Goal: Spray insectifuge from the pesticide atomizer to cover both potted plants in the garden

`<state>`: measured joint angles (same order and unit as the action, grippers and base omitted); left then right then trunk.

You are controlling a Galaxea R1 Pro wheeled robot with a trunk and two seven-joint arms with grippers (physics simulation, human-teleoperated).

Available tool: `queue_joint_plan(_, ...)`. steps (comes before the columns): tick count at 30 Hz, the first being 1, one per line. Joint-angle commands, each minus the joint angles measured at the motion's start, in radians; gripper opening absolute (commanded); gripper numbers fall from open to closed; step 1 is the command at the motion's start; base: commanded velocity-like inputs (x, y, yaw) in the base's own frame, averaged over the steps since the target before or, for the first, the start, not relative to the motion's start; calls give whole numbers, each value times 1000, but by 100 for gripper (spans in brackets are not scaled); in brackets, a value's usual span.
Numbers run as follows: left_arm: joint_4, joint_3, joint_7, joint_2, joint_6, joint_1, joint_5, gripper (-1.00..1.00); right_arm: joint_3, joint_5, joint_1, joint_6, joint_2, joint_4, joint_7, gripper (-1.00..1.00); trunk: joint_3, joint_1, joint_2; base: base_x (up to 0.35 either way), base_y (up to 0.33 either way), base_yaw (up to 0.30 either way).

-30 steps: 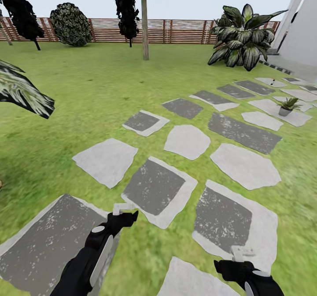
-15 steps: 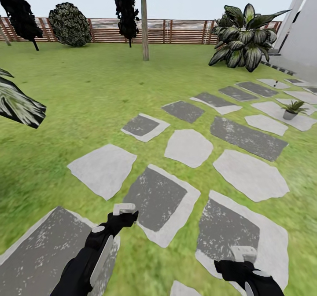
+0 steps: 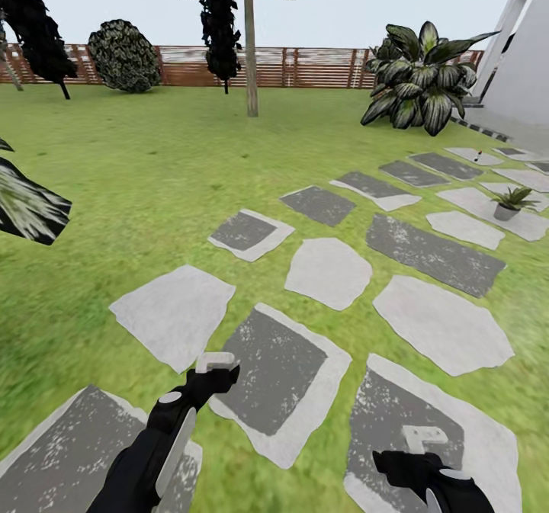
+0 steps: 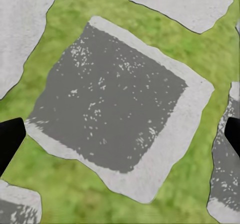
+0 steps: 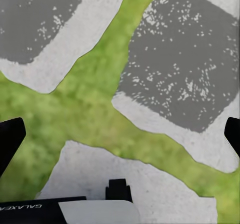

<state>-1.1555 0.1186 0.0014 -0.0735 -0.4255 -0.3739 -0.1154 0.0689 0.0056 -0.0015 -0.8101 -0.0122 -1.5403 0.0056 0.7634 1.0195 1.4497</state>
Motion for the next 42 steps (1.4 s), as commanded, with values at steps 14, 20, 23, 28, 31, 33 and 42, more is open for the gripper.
queue_joint_plan(14, -1, 0, 0, 0, -6, 0, -9, 100, 1, 0, 0, -4, 0, -1, 0, 100, 1, 5, 0, 340, 0, 0)
queue_joint_plan(20, -1, 0, 0, 0, -6, 0, -9, 100, -3, 0, 0, -7, 1, -1, 1, 100, 1, 5, 0, 340, 0, 0)
queue_joint_plan(23, -1, 0, 0, 0, -6, 0, -9, 100, -6, 0, 0, -7, 2, -1, 1, 100, 1, 5, 0, 340, 0, 0)
queue_joint_plan(28, -2, 0, 0, 0, -6, 0, -9, 100, -7, 0, 0, -8, 3, -1, 1, 100, 1, 5, 0, 340, 0, -6)
queue_joint_plan(31, -2, 0, 0, 0, -6, 0, -9, 100, -8, 0, 0, -9, 4, -1, 1, 100, 1, 5, 0, 340, 0, -104)
queue_joint_plan(33, -2, 0, 0, 0, -6, 0, -9, 100, -8, 0, -1, -9, 5, -1, 1, 100, 1, 5, 0, 340, 0, -159)
queue_joint_plan(42, -2, 0, 0, 0, -6, 0, -9, 100, -6, 0, -1, -11, 2, -1, 3, 100, 1, 5, 0, 340, 0, -116)
